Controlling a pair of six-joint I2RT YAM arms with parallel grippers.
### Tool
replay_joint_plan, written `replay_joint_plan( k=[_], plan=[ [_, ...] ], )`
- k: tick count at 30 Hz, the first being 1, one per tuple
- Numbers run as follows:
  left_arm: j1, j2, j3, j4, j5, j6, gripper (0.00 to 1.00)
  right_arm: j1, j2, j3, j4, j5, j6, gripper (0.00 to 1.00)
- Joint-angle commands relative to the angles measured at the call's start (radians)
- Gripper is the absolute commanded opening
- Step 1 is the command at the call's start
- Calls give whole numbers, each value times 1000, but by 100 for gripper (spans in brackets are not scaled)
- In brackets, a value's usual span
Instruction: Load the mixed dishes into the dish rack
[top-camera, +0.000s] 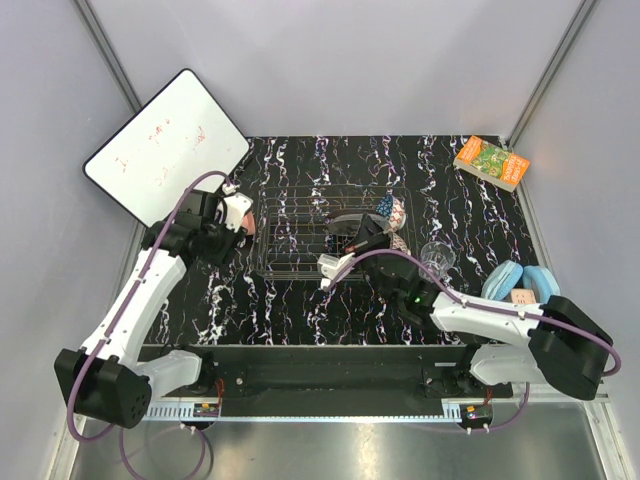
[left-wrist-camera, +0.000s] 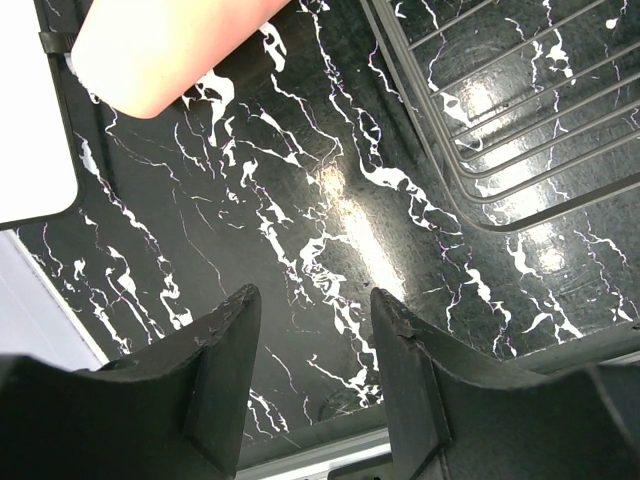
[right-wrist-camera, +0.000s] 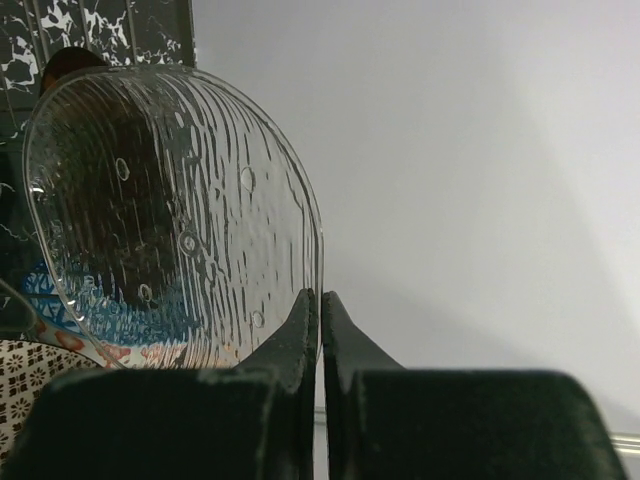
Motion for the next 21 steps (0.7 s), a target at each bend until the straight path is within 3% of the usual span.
replay_joint_plan(
  k=[1, 17, 21],
  plan=[
    [-2, -5, 50, 39, 31, -3, 52, 4, 40, -13, 114, 37, -1, 0],
    [0, -31, 68, 31, 18, 8, 52, 5, 69, -111, 194, 117, 202, 1],
    [-2, -28, 70, 31, -2, 8, 52, 5, 77, -111, 200, 122, 238, 25]
  ],
)
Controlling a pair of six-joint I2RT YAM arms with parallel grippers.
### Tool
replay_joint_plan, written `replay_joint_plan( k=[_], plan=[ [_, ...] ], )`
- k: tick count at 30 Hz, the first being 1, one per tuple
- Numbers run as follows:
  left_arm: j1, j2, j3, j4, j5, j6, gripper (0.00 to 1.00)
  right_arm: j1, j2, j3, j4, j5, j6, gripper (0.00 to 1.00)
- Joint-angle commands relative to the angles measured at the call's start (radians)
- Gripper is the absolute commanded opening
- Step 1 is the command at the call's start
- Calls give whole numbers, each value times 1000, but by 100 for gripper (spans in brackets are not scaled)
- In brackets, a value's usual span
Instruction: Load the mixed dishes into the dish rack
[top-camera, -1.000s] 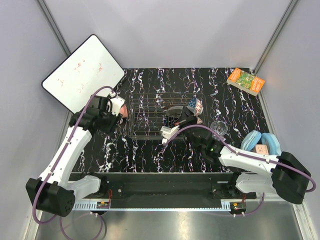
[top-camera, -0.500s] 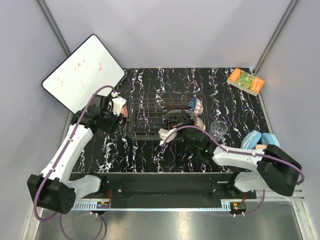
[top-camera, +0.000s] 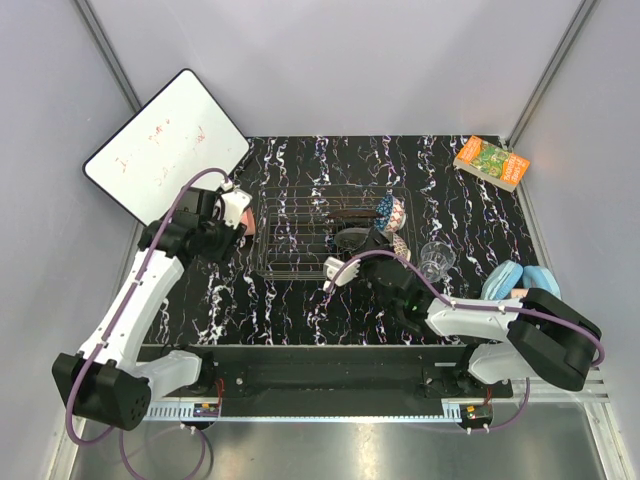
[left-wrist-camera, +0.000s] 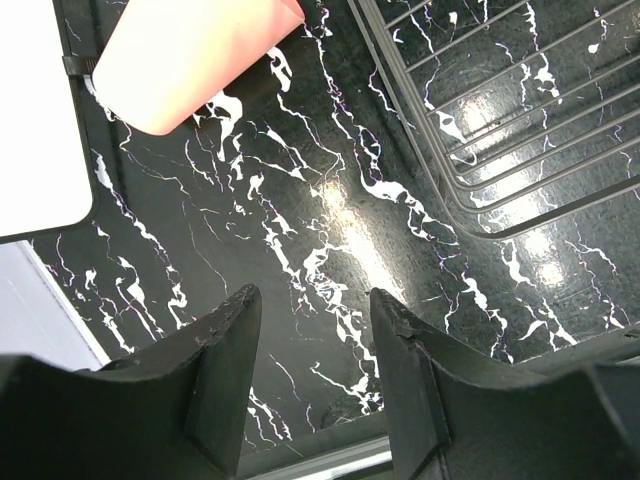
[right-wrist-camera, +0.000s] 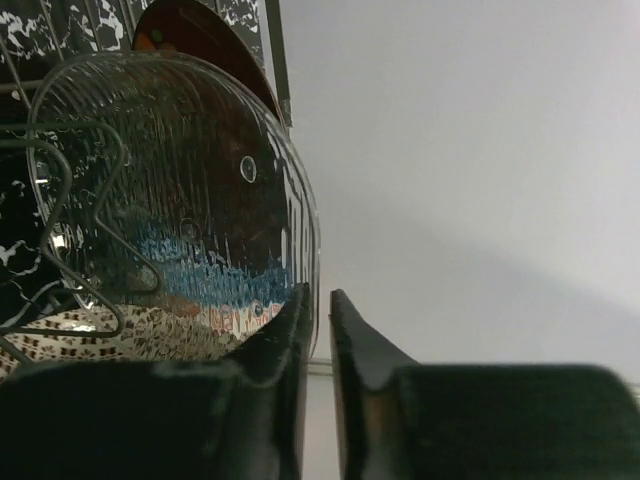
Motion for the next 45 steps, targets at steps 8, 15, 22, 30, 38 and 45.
replay_joint_plan(
  k=[8, 15, 22, 30, 38, 45],
  plan=[
    [-2, 114, 111, 65, -165, -93, 51, 22, -51, 21, 153, 115, 91, 64],
    [-4, 240, 163, 145, -217, -142, 51, 95, -247, 114, 145, 220, 57, 99],
    [-5, 395, 213, 192, -243, -175, 47, 134, -371, 147, -34, 280, 120, 100],
    [-5, 423, 202, 217, -228, -173, 45, 132, -318, 67, 1, 289, 186, 81],
    [-5, 370, 174, 215, -234, -156, 45, 86, -184, 177, 21, 224, 224, 64],
    [-5, 269, 156, 197, -155, -101, 45, 85, -351, 346, -500, 384, 864, 100]
  ],
)
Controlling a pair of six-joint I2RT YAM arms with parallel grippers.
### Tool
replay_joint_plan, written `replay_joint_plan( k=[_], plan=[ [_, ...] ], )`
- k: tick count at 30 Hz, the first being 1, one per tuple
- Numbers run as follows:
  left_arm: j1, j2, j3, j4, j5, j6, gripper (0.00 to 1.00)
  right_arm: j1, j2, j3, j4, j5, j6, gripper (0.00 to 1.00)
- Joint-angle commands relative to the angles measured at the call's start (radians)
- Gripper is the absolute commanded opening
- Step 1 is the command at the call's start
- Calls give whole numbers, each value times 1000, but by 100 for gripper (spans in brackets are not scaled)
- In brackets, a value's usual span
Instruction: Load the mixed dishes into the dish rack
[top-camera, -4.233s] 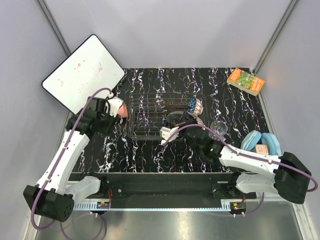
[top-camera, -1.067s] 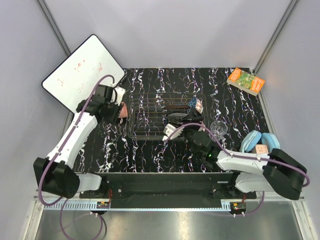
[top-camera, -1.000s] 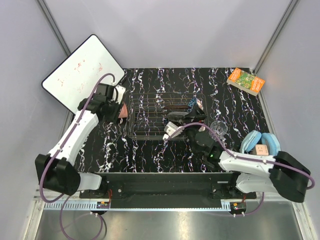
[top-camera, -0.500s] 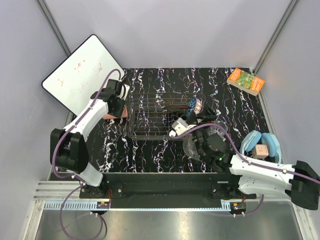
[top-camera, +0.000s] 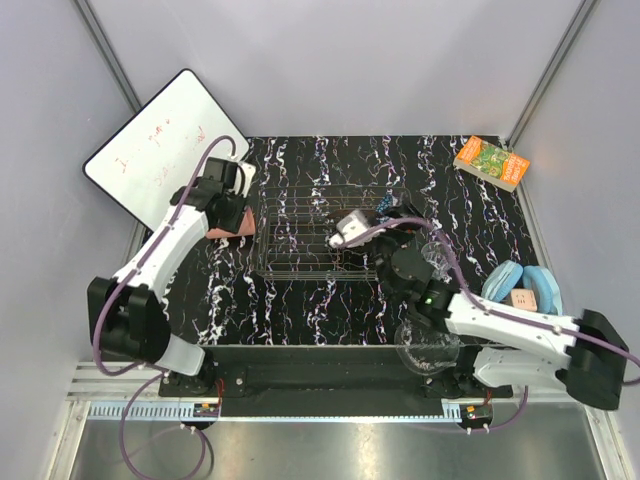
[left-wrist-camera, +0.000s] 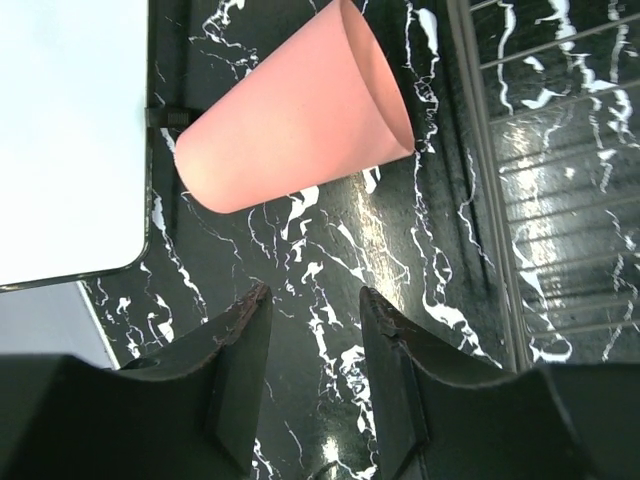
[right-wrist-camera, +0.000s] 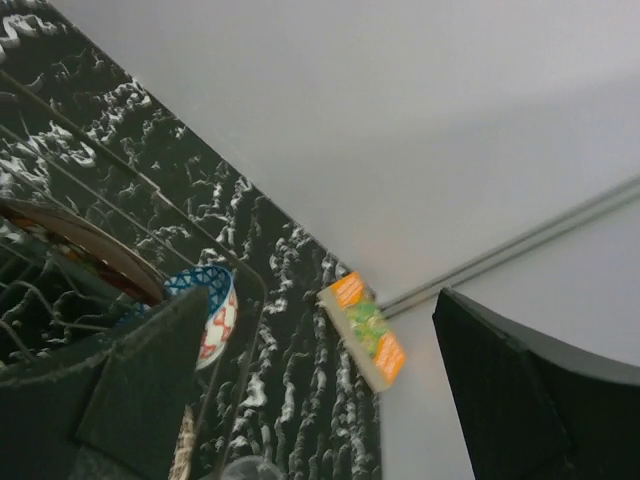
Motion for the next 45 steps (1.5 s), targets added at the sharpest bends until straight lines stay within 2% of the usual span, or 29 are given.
replay_joint_plan(
  k=[1, 2, 3, 5, 6, 7, 8, 9, 11, 15, 17, 20, 26, 30, 36, 39, 45],
  plan=[
    [-5, -106, -3, 17, 50, 44, 45, -6, -201, 155, -471, 96, 653, 100],
    [-5, -116, 0, 14, 49, 46, 45, -6, -275, 163, -560, 103, 778, 100],
    [-5, -118, 4, 10, 49, 50, 45, -6, -312, 171, -749, 119, 1035, 100],
    [-5, -129, 14, -10, 67, 52, 45, -12, -413, 220, -985, 129, 1343, 100],
    [-5, -135, 23, -21, 78, 52, 45, -10, -435, 241, -1223, 126, 1609, 100],
    [-8, -141, 32, -39, 107, 55, 45, -12, -450, 284, -1348, 128, 1741, 100],
    [-10, -155, 40, -52, 124, 53, 45, -12, -456, 306, -1586, 111, 1870, 100],
    [-26, -166, 59, -62, 141, 58, 46, -12, -444, 326, -1689, 61, 2081, 100],
    [-55, -202, 89, -93, 182, 67, 46, -10, -374, 366, -1906, -7, 2289, 100],
    [-227, -244, 145, -124, 193, 73, 47, -12, -274, 338, -1993, -203, 2425, 100],
    [-266, -239, 184, -145, 153, 70, 47, -10, -249, 291, -2013, -254, 2534, 100],
    [-280, -236, 207, -156, 135, 67, 47, -12, -213, 252, -2064, -347, 2619, 100],
    [-280, -249, 202, -158, 127, 76, 47, -10, -163, 150, -2044, -504, 2632, 100],
    [-280, -262, 205, -158, 110, 79, 47, -10, -64, 175, -2026, -507, 2587, 100],
    [-280, -298, 231, -177, 93, 92, 48, -12, 224, 240, -1969, -573, 2454, 100],
    [-280, -319, 236, -185, 76, 99, 48, -12, 343, 261, -1952, -538, 2463, 100],
    [-278, -360, 212, -196, 50, 125, 48, -35, 347, 232, -1822, -541, 2455, 100]
  ],
)
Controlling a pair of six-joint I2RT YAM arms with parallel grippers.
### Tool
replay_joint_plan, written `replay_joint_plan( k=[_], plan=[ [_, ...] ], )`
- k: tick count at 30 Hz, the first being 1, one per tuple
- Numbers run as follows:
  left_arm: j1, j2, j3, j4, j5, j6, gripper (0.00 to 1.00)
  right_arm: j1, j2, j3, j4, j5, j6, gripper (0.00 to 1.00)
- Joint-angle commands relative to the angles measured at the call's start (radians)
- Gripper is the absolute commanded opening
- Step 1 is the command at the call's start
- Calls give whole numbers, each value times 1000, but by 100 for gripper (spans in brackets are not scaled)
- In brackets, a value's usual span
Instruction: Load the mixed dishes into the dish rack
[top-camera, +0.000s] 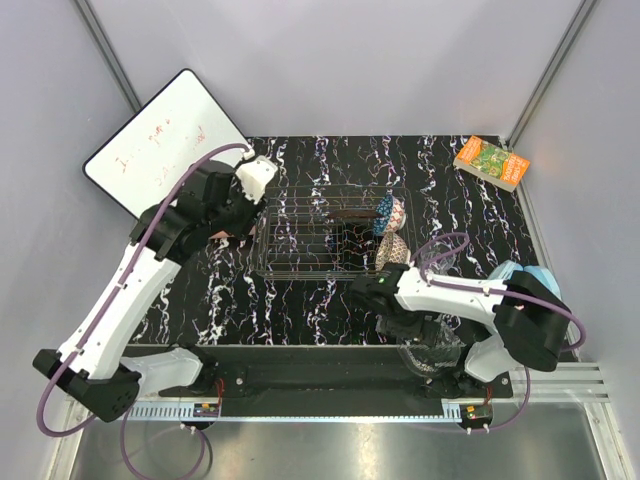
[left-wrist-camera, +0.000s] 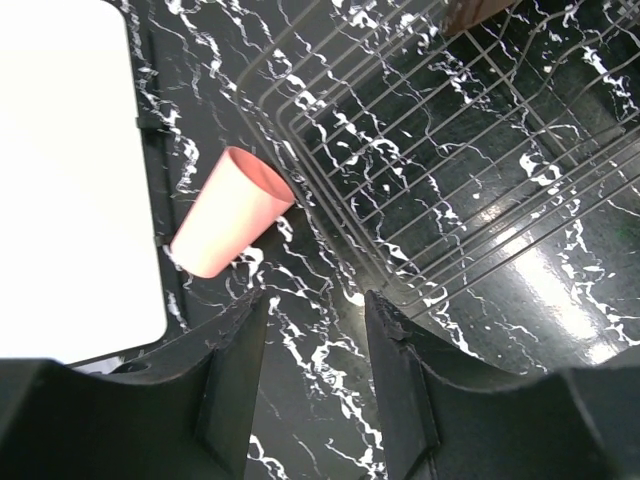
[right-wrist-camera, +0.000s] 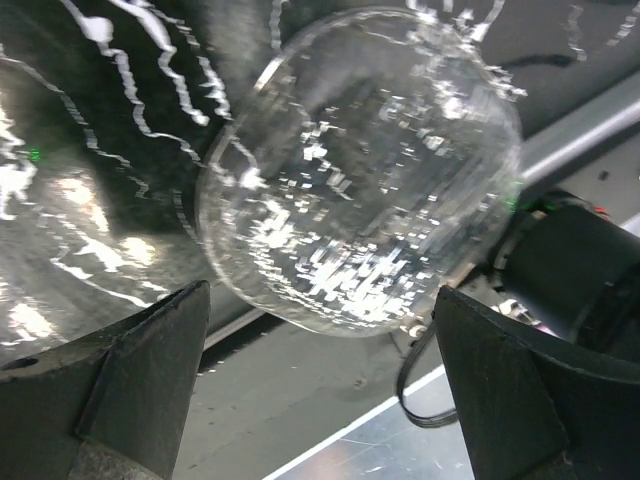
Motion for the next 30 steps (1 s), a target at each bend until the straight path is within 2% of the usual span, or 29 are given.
replay_joint_plan(
  k=[1, 10, 20, 26, 30],
  plan=[
    [2, -50, 17, 12, -50, 34, 48, -33, -6, 1, 89, -4, -25, 100],
    [2, -64, 14, 11, -71, 36, 49, -116, 81, -56, 278, -113, -158, 100],
    [2, -52, 36, -1, -82, 33, 49, -120, 204, 12, 402, -194, -315, 100],
    [2, -41, 43, -6, -90, 30, 48, -117, 133, -33, 558, -275, -392, 100],
    [2, -38, 44, -9, -87, 22, 48, -119, 106, -40, 579, -286, -415, 100]
  ],
)
